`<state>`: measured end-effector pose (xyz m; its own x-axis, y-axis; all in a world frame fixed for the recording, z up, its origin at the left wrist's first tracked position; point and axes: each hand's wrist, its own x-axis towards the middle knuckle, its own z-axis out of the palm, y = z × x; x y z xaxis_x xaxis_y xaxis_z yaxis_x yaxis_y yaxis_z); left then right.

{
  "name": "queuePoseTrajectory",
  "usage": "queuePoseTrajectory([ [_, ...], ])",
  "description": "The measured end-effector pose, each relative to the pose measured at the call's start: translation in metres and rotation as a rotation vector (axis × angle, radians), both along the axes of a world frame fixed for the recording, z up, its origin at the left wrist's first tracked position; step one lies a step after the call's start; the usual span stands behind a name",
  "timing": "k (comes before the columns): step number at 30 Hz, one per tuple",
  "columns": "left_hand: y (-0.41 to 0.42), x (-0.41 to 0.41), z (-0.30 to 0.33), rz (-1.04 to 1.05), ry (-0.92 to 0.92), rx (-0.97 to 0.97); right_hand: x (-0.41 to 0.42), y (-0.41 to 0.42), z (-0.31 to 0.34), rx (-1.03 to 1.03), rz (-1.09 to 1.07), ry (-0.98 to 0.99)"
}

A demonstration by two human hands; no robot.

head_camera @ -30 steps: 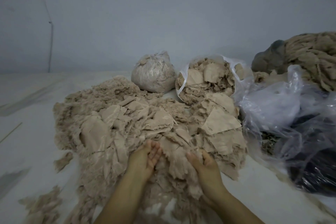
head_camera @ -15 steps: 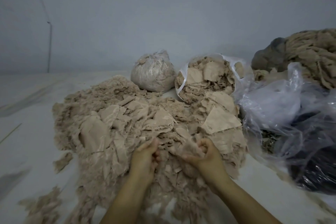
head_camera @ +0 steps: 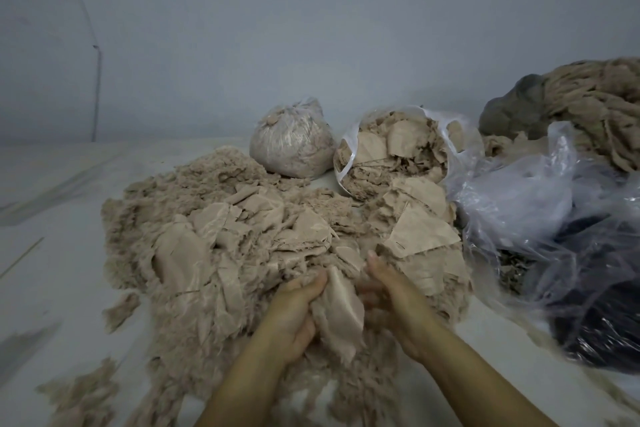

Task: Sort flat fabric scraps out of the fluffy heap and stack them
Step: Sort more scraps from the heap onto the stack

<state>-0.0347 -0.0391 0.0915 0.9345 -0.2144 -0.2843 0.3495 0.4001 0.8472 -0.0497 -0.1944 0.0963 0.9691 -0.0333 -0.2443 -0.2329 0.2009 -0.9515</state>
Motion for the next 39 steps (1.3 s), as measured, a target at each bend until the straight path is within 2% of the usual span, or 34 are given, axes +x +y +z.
queuePoseTrajectory([
  [2,-0.003,-0.002,0.001,-0.01,-0.054,0.063,-0.002,0.006,-0.002,0.201,0.157,0.122],
  [4,-0.007,0.0,-0.003,0.112,-0.17,0.237,0.0,0.009,-0.01,0.278,0.063,0.069],
  [6,-0.008,0.003,-0.008,0.261,-0.308,0.439,0.003,0.011,-0.018,0.21,-0.111,-0.054],
  [9,-0.003,0.005,-0.016,0.328,-0.404,0.596,0.004,0.013,-0.019,0.098,-0.191,-0.163],
  [11,0.001,0.008,-0.023,0.361,-0.4,0.599,0.002,0.014,-0.017,-0.023,-0.189,-0.241],
  [15,-0.005,0.009,-0.03,0.39,-0.279,0.435,0.0,0.02,-0.012,-0.157,-0.174,-0.408],
  [16,-0.009,0.008,-0.031,0.43,-0.278,0.432,0.0,0.023,-0.012,-0.165,-0.165,-0.445],
  [18,-0.015,0.005,-0.029,0.538,-0.362,0.548,0.0,0.03,-0.011,-0.156,-0.158,-0.482],
  [20,-0.015,0.005,-0.027,0.606,-0.493,0.653,0.001,0.032,-0.01,-0.057,-0.178,-0.471],
  [22,-0.009,0.007,-0.027,0.582,-0.611,0.763,0.005,0.026,-0.01,0.008,-0.231,-0.445],
  [26,0.004,0.011,-0.027,0.488,-0.73,0.896,0.008,0.011,-0.016,-0.015,-0.256,-0.421],
  [29,0.005,0.014,-0.025,0.468,-0.728,0.862,0.015,0.008,-0.013,-0.031,-0.246,-0.396],
  [33,0.016,0.022,-0.026,0.493,-0.615,0.815,0.041,-0.02,0.009,0.017,-0.309,-0.301],
  [35,0.025,0.022,-0.031,0.479,-0.565,0.842,0.062,-0.047,0.023,-0.095,-0.357,-0.262],
  [36,0.027,0.021,-0.035,0.415,-0.561,0.879,0.07,-0.061,0.029,-0.224,-0.383,-0.246],
  [38,0.027,0.017,-0.043,0.22,-0.559,0.964,0.08,-0.079,0.029,-0.673,-0.424,-0.148],
  [39,0.026,0.014,-0.046,0.13,-0.567,0.979,0.078,-0.079,0.024,-0.831,-0.458,-0.147],
])
